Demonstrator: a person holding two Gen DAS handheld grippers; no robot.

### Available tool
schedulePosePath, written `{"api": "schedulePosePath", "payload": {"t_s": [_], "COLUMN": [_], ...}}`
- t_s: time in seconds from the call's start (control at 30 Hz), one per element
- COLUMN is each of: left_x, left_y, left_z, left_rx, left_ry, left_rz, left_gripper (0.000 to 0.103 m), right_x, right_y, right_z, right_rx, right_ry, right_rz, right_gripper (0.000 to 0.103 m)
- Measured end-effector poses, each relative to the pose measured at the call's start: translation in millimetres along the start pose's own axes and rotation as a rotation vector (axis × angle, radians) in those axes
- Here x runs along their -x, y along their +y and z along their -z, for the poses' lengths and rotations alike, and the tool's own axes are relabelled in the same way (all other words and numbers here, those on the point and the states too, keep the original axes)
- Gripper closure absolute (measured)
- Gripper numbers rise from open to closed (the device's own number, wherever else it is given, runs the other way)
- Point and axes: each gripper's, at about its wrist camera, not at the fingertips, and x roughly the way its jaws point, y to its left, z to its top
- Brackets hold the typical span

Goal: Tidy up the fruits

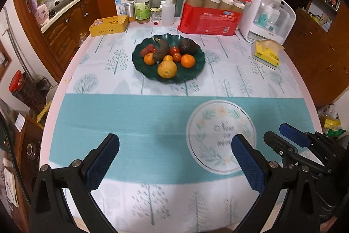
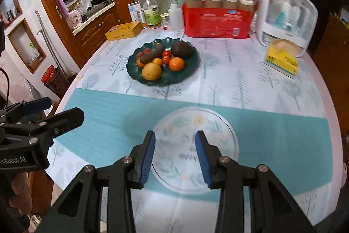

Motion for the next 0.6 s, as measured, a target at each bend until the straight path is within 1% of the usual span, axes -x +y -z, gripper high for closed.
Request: {"api": "schedulePosePath", "payload": {"t_s": [0.07,0.17,0.2,0.27,0.33,0.4,0.5,0.6], "left_x": [8.6,17.6,18.6,18.9,19.4,21.7,21.8,18.4], "left_y": [-7.3,-18.3,-20.5,-23.5,-25.1,-27.3,-30.8,-38.1], "left_z": [12.6,30.0,33.6,39.1,42.5,45.2,47.7,50.2], "left_rx": [-0.002,-0.008,-0.008,0.0,0.009,0.016,0.022,0.014], "left_ry": [-0.011,-0.028,-0.028,-0.016,-0.012,-0.02,-0.021,-0.01], "left_rz": [-0.006,-0.026,-0.027,-0.018,-0.014,-0.021,-0.025,-0.026], "left_gripper": [0.001,0.001,0.001,0.001,0.001,0.001,0.001,0.001], "right_x": [12.9,34.7,41.1,49.0,53.8,58.5,64.7,68.4], "right_y": [-3.9,-10.3,-11.1,-11.4,-10.6,-9.4,-11.5,-17.4], "right_z": [9.8,22.1,25.3,30.8,34.9,40.0,44.5,50.8], "right_rx": [-0.006,-0.027,-0.027,-0.027,-0.025,-0.017,-0.011,-0.024], "right_ry": [-0.02,-0.077,-0.093,-0.103,-0.1,-0.106,-0.121,-0.124], "right_rz": [0.012,0.043,0.055,0.064,0.068,0.106,0.129,0.14], "right_gripper": [0.064,0.054,0.053,0.051,0.045,0.042,0.037,0.036]}}
